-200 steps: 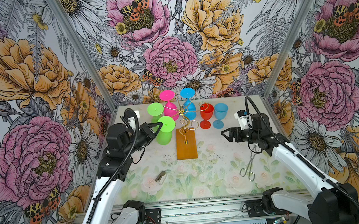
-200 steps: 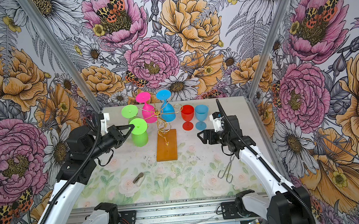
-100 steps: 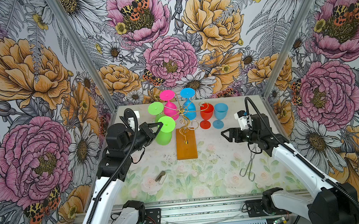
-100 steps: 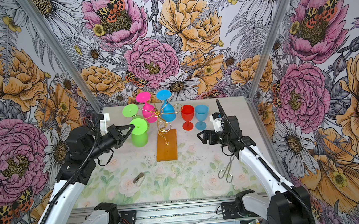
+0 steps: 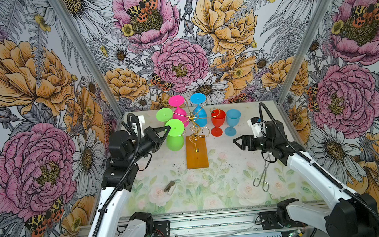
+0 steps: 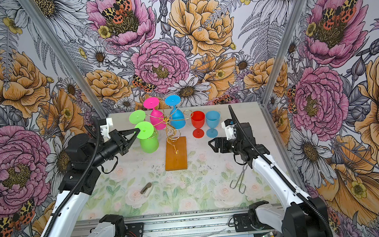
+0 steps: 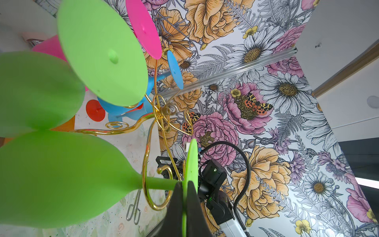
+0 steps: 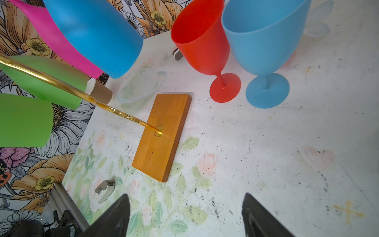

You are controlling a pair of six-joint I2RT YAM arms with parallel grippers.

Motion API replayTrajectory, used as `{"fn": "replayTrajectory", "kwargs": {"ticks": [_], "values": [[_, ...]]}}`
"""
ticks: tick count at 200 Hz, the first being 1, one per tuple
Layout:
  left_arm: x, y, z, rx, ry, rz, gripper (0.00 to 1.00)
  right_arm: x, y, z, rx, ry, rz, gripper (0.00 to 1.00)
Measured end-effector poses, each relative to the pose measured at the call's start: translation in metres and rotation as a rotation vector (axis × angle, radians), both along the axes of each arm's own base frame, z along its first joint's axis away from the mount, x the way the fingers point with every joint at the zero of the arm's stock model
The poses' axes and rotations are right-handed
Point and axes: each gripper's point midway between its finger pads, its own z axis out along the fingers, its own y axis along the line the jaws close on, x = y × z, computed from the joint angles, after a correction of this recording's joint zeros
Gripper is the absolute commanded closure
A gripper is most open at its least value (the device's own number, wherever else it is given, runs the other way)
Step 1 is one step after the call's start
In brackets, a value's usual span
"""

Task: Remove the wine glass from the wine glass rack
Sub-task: 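Close the left gripper on the green glass foot on the rack, then pull the green glass off the rack toward the robot with the left gripper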

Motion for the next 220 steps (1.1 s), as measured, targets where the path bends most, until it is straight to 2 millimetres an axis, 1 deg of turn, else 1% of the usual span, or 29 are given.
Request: {"fn": "replayTrajectory", "kwargs": {"ticks": [40, 118, 150, 194, 220], "values": [[0.002, 0.0, 0.0, -0.018, 0.01, -0.002, 1.0, 0.0, 0.0, 0.003, 0.004, -0.013, -0.001, 0.14], [0.02, -0.005, -0.019, -0.023, 0.092, -0.015, 1.0, 0.0, 0.0, 0.004, 0.006, -0.019, -0.002, 0.14], [0.023, -0.009, -0.016, -0.022, 0.092, -0.025, 1.0, 0.0, 0.0, 0.005, 0.006, -0.02, -0.002, 0.14], [0.021, -0.021, -0.003, -0.02, 0.068, -0.063, 1.0, 0.0, 0.0, 0.005, 0.006, -0.021, -0.002, 0.14], [0.02, -0.026, -0.003, -0.015, 0.068, -0.081, 1.0, 0.0, 0.0, 0.007, 0.008, -0.028, -0.002, 0.14]]}}
